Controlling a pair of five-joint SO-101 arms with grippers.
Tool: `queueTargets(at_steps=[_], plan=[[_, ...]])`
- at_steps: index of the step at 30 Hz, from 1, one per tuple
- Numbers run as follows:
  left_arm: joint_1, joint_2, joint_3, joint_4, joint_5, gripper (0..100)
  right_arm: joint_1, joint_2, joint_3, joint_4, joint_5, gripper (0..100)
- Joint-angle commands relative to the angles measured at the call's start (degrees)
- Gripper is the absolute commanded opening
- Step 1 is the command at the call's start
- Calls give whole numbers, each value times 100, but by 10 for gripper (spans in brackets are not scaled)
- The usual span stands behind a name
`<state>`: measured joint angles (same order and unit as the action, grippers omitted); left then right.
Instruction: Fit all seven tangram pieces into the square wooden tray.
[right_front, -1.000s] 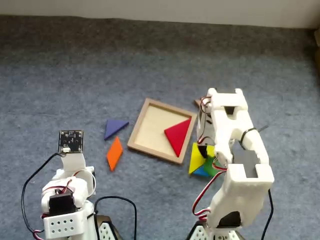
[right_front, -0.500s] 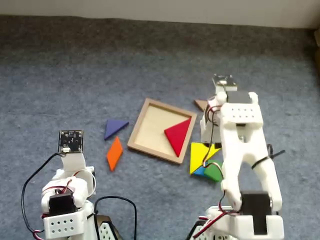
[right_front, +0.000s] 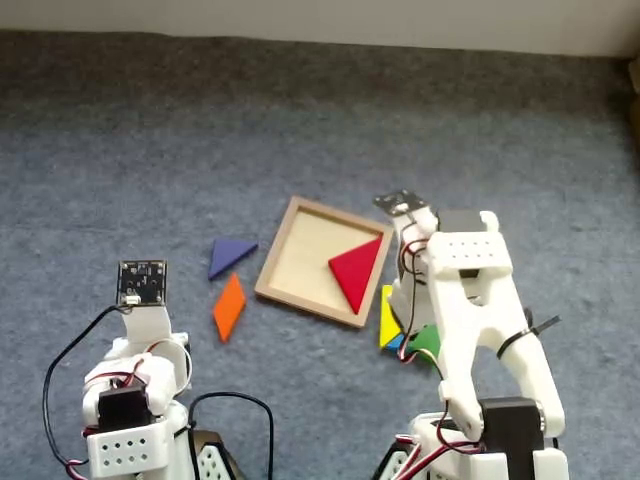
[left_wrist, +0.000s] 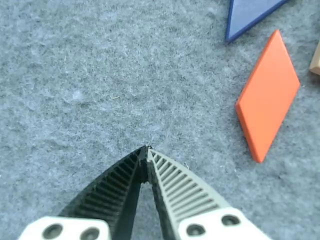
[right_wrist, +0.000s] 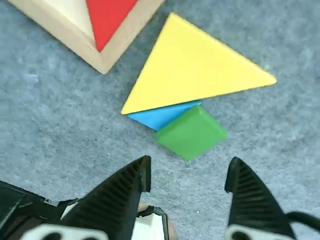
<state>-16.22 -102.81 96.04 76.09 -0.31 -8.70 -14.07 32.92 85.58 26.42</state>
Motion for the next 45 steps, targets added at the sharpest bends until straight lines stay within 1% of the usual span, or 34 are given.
queueTargets(at_steps=[1, 5, 8, 15, 22, 23, 27, 29, 41, 42, 45], plan=[[-48, -154, 110, 26, -18, 7, -57, -171, 31, -22, 536, 241], [-48, -154, 110, 26, -18, 7, -119, -224, 576, -356, 1037, 241], [-48, -154, 110, 26, -18, 7, -92, -180, 1051, -875, 1204, 241], [-48, -154, 110, 26, -18, 7, -84, -171, 1569, -1807, 1275, 240], [-48, -154, 110, 26, -18, 7, 92, -171, 2026, -2422, 1275, 236], [-48, -154, 110, 26, -18, 7, 136, -171, 2053, -2466, 1275, 225], [-48, -154, 110, 26, -18, 7, 330, -180, 2035, -2484, 1275, 124], [-48, -154, 110, 26, -18, 7, 426, -189, 2035, -2466, 1275, 98], [-48, -154, 110, 26, -18, 7, 523, -224, 2026, -2448, 1222, 91], [-48, -154, 110, 26, -18, 7, 523, -224, 2026, -2448, 1143, 91], [-48, -154, 110, 26, -18, 7, 523, -224, 1982, -2457, 571, 94]])
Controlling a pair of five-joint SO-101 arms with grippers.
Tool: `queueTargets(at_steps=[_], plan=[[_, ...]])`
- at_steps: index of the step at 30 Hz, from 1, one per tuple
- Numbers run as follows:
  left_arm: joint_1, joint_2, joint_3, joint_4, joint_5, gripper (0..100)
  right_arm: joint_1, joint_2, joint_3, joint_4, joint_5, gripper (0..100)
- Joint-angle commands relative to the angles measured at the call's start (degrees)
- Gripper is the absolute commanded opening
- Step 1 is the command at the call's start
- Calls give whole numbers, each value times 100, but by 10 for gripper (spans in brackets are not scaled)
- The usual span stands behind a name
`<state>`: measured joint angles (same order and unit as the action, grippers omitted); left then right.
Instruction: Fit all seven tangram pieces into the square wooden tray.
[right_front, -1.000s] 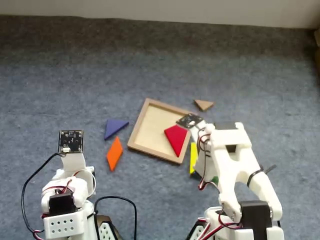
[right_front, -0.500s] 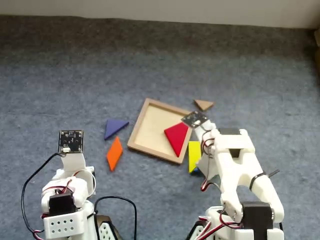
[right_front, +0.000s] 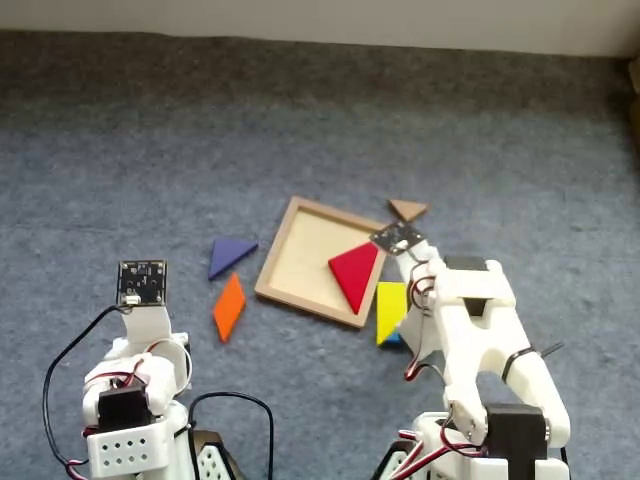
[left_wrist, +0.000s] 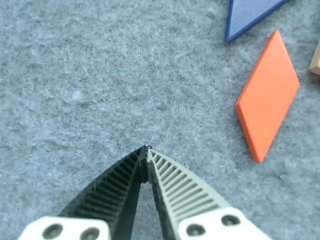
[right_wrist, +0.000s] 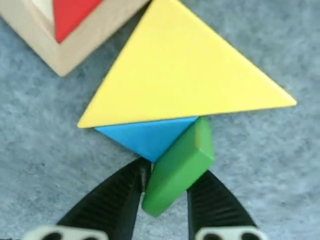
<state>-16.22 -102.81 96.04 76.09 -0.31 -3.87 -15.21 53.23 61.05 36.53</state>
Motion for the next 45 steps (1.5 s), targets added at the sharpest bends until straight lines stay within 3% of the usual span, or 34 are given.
queueTargets(at_steps=[1, 10, 22, 26, 37, 45], plan=[[-48, -154, 110, 26, -18, 7, 31, -110, -136, -4, -624, 94], [-48, -154, 110, 26, -18, 7, 13, -110, -576, -4, -1600, 94], [-48, -154, 110, 26, -18, 7, 40, -110, -558, -4, -1609, 88], [-48, -154, 110, 26, -18, 7, 40, -110, -567, -31, -1600, 1], [-48, -154, 110, 26, -18, 7, 303, -136, -567, 4, -1600, 6], [-48, -154, 110, 26, -18, 7, 532, -1367, -558, 514, -1556, 6]])
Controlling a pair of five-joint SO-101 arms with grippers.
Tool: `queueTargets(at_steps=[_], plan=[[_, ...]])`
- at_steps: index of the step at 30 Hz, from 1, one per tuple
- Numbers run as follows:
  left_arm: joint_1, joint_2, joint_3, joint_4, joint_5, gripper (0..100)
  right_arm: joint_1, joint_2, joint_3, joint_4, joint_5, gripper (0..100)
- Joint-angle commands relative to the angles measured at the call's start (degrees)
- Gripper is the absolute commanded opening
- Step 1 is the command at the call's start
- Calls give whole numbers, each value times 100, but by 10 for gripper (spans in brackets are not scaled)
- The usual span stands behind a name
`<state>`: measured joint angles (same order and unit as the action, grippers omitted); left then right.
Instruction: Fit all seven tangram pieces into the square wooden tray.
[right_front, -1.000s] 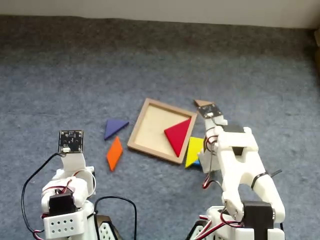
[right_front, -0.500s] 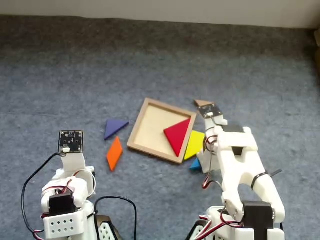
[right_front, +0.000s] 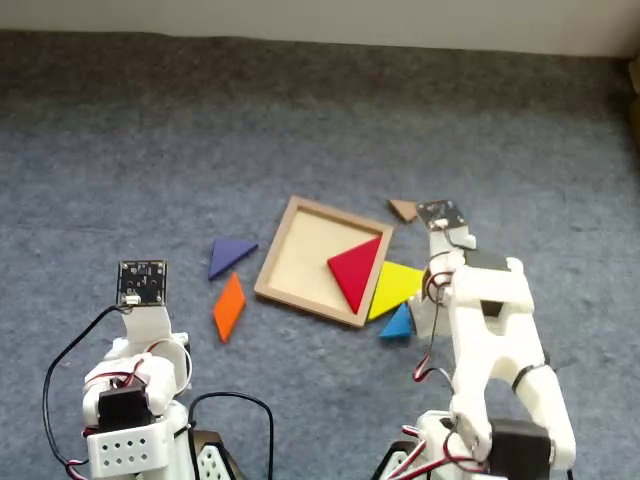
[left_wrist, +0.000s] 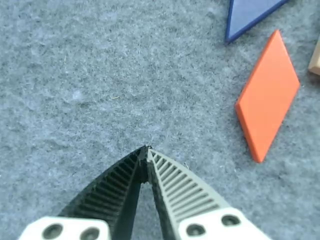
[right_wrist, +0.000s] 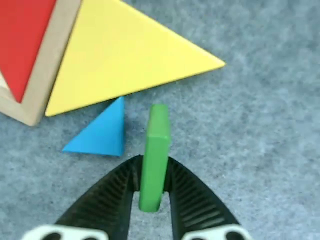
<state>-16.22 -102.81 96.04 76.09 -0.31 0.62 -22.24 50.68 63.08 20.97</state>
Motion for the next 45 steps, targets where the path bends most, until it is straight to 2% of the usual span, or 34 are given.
queueTargets(at_steps=[1, 7, 16, 20, 26, 33, 45], plan=[[-48, -154, 110, 26, -18, 7, 75, -866, -303, 435, 0, 6], [-48, -154, 110, 26, -18, 7, -426, -1719, -312, 576, -123, 6], [-48, -154, 110, 26, -18, 7, -1938, -1701, -1068, 444, -1169, 6], [-48, -154, 110, 26, -18, 7, -2563, -1156, -1657, 470, -1495, 6], [-48, -154, 110, 26, -18, 7, -3292, 31, -2492, 444, -1530, 6], [-48, -154, 110, 26, -18, 7, -3538, 1314, -3002, 13, -1978, 6], [-48, -154, 110, 26, -18, 7, -3547, 2141, -3011, -488, -2004, 6]])
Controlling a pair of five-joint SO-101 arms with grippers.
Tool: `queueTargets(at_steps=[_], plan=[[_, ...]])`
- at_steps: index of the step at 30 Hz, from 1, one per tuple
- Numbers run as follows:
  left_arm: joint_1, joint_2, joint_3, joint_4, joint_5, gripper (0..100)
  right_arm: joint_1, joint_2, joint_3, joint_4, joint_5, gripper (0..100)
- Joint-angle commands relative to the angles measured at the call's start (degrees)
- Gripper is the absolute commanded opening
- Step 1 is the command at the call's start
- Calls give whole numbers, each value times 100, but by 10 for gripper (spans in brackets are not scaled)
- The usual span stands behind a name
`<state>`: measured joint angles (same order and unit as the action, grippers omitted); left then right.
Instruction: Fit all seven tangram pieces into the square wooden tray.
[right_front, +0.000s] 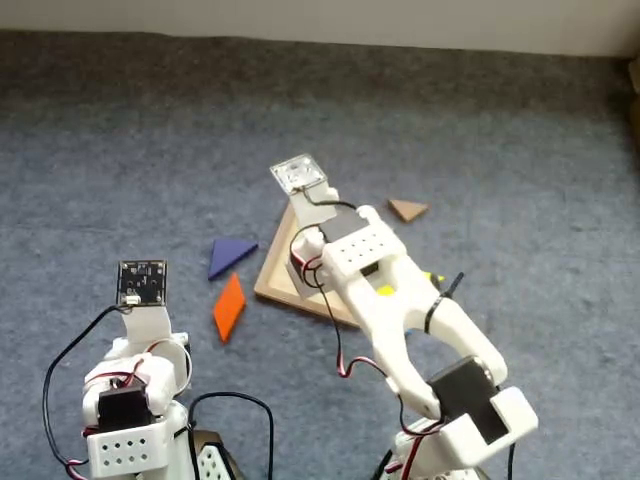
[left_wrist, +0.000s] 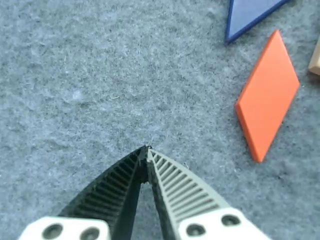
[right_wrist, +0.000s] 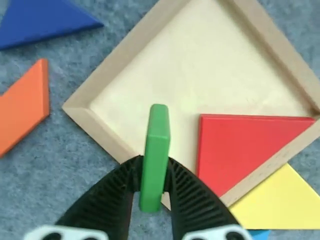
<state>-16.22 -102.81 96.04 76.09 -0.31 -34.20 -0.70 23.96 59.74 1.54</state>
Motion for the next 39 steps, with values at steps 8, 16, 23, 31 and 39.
queueTargets(at_steps=[8, 16, 23, 31, 39], plan=[[-48, -154, 110, 26, -18, 7, -75, 286, -365, -154, -70, 7], [-48, -154, 110, 26, -18, 7, -251, 488, -365, -119, -70, 94], [-48, -154, 110, 26, -18, 7, -233, 462, -374, -31, -70, 106], [-48, -154, 110, 26, -18, 7, -215, 22, -611, 409, -70, 106], [-48, -154, 110, 26, -18, 7, -57, -409, -620, 365, -70, 106]])
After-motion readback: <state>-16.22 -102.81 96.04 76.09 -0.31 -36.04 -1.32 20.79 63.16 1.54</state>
